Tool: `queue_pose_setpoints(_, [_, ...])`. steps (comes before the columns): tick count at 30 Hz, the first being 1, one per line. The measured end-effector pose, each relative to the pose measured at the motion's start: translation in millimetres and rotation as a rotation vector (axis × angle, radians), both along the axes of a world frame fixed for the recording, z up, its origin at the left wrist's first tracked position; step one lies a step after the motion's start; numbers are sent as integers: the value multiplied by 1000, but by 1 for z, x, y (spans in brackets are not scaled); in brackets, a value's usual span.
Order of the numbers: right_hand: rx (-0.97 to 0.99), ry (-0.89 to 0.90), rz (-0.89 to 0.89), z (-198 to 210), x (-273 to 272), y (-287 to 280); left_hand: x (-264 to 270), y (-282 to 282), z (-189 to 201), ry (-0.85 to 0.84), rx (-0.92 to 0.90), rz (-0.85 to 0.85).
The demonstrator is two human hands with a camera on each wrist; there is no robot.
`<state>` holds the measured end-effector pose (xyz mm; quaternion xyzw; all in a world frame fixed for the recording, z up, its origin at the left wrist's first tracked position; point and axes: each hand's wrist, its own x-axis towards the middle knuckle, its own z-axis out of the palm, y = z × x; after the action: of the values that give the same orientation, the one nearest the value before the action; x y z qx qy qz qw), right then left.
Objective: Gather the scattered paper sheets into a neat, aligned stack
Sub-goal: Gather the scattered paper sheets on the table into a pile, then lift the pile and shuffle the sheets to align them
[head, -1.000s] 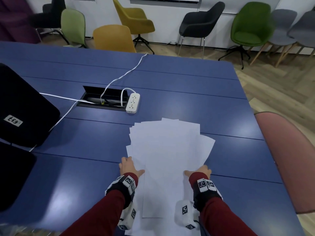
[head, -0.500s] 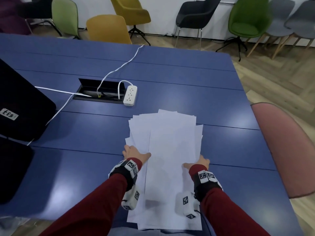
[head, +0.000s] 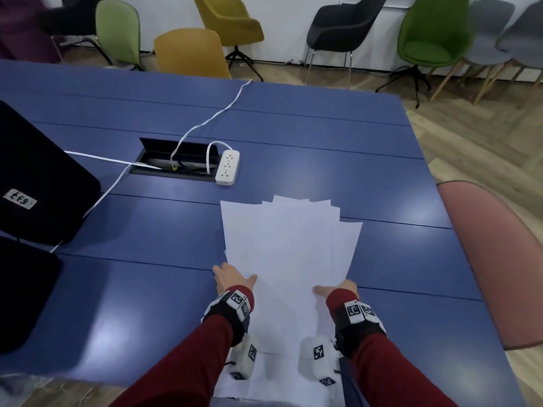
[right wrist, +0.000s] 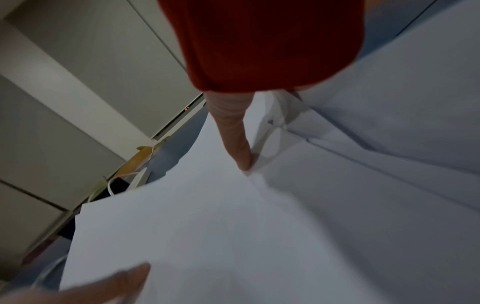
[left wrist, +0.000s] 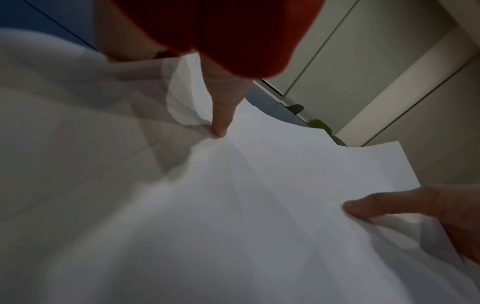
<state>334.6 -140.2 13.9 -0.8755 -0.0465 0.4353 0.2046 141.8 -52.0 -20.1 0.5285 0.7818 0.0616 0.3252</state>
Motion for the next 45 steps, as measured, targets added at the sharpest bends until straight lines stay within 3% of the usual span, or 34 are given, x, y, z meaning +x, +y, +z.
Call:
queue_pose_setpoints(6, [33, 166, 28, 6, 13, -2, -17, 14, 8, -71, -159, 21])
queue_pose_setpoints(10, [129, 272, 32, -1, 19, -12, -22, 18, 7, -177, -164, -7])
queue_pose_setpoints(12, [151, 295, 44, -35, 30, -13, -21, 17, 9, -207, -164, -13])
queue_pose_setpoints(16, [38, 444, 131, 3, 13, -11, -22, 21, 18, -252, -245, -34])
queue_pose_setpoints(18, [1, 398, 175, 18, 8, -9, -21, 21, 23, -267, -278, -67])
queue_pose_setpoints(22, [17, 126, 352, 20, -4, -2, -19, 18, 20, -237, -264, -101])
queue_pose_setpoints(26, [248, 27, 306, 23, 12, -3, -26, 22, 15, -256, -240, -102])
queue_pose_setpoints(29, [426, 23, 198, 32, 37, -7, -34, 34, 21, -478, -192, -18])
queue_pose_setpoints(32, [583, 11, 189, 56, 61, -8, -31, 49, 52, -769, -224, -140])
queue_pose_setpoints(37, [755, -113, 82, 103, 68, 19, -3, 75, 136, -1042, -102, -270])
queue_pose_setpoints(41, [926, -198, -110, 144, 63, 39, 5, 89, 203, -1098, 91, -402])
queue_pose_setpoints(45, [944, -41, -109, 160, 60, 42, 8, 87, 235, -1001, 486, -314])
